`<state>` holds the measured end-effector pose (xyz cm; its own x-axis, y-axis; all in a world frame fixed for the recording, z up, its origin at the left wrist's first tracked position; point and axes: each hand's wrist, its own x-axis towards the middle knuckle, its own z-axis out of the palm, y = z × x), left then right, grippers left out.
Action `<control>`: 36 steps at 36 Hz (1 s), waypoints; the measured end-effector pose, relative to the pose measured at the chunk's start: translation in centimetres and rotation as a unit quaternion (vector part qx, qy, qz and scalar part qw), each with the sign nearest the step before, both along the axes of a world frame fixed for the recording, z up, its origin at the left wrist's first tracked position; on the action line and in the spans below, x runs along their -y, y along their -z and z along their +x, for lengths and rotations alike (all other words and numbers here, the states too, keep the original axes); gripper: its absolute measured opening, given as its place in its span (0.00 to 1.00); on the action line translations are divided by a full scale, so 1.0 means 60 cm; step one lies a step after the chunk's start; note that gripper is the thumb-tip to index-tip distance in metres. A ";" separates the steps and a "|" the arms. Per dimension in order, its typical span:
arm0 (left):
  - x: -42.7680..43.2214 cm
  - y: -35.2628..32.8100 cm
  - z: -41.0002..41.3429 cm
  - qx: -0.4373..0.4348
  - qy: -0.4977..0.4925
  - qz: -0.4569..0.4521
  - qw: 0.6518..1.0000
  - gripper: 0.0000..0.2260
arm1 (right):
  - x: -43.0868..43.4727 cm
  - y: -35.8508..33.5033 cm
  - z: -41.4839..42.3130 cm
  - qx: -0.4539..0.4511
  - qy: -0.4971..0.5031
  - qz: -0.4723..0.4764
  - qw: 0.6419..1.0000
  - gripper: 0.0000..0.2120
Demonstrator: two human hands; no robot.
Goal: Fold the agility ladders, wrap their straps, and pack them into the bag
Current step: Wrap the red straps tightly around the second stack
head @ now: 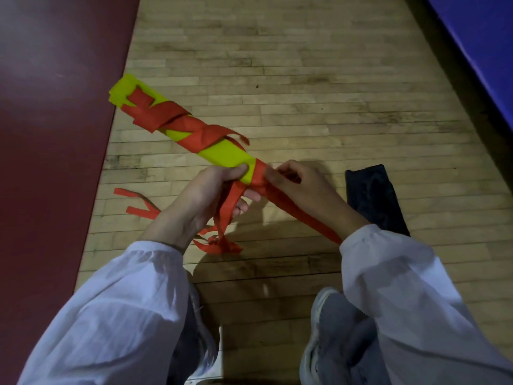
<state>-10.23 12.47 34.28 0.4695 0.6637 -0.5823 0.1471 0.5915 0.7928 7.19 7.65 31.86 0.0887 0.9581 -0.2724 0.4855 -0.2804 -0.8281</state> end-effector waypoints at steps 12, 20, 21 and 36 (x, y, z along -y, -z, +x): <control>0.004 -0.007 0.002 -0.009 0.027 -0.019 0.999 0.14 | -0.007 0.001 0.014 -0.018 -0.002 0.020 1.000 0.16; 0.005 -0.011 0.006 -0.035 0.029 -0.067 0.997 0.14 | -0.009 0.008 0.010 -0.001 0.037 0.041 0.998 0.16; 0.005 -0.009 0.006 -0.036 0.032 -0.072 0.996 0.14 | -0.009 0.008 0.009 0.004 0.037 0.041 0.998 0.17; 0.001 -0.001 0.003 -0.056 0.039 -0.036 0.997 0.29 | 0.000 -0.001 -0.002 0.077 0.020 0.090 0.993 0.17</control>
<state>-10.04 12.42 34.35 0.4472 0.5825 -0.6788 0.2808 0.6291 0.7248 7.06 7.64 31.94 0.1553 0.9849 -0.0771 0.6013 -0.1561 -0.7836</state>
